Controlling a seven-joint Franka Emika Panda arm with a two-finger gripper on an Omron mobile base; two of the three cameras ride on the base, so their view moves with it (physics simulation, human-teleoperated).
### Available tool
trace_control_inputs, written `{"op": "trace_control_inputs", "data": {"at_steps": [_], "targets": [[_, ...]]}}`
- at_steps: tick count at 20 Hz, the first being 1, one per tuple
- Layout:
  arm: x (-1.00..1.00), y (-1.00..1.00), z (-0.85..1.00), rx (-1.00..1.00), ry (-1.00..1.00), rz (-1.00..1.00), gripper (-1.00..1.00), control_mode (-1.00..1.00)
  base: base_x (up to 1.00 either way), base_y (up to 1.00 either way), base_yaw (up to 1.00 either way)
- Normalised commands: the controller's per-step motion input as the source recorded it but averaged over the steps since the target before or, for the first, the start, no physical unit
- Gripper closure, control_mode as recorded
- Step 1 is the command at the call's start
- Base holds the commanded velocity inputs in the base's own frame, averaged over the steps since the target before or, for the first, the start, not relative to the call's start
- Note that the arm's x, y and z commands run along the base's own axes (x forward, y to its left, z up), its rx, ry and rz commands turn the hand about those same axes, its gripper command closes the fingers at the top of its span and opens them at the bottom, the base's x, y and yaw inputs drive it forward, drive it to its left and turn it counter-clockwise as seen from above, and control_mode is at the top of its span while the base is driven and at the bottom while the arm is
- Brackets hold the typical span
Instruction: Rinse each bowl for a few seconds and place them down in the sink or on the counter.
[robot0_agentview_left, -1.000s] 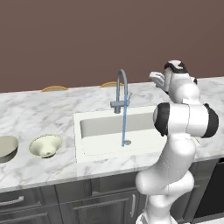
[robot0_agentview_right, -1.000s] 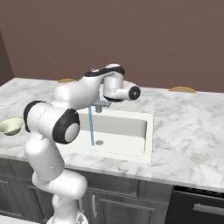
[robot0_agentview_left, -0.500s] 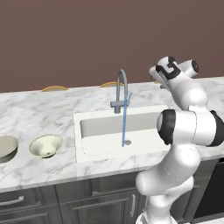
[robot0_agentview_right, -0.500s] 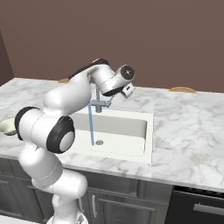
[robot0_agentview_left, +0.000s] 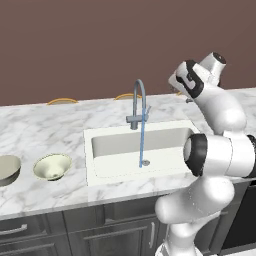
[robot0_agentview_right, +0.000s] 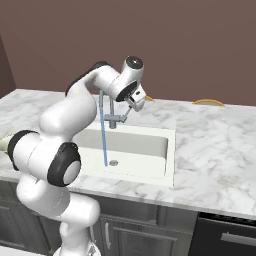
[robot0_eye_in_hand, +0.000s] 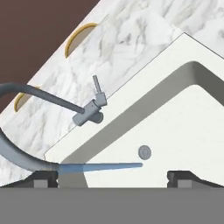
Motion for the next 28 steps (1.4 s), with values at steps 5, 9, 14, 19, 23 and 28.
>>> {"op": "trace_control_inputs", "data": {"at_steps": [5,9,14,19,23,28], "targets": [[-0.5,0.42,-0.07,-0.04,0.03,0.05,-1.0,-1.0,0.0,0.0,0.0],[-0.44,0.43,-0.08,-0.02,0.0,0.06,-1.0,-1.0,0.0,0.0,0.0],[-0.33,0.5,-0.07,-0.04,0.0,0.08,-1.0,-1.0,0.0,0.0,0.0],[-0.16,0.59,-0.1,-0.04,0.0,0.09,-1.0,-1.0,0.0,0.0,0.0],[-0.1,0.68,-0.08,-0.05,0.0,0.11,-1.0,-1.0,0.0,0.0,0.0],[-0.1,0.68,-0.11,-0.05,0.0,0.12,-1.0,-1.0,0.0,0.0,0.0]]}}
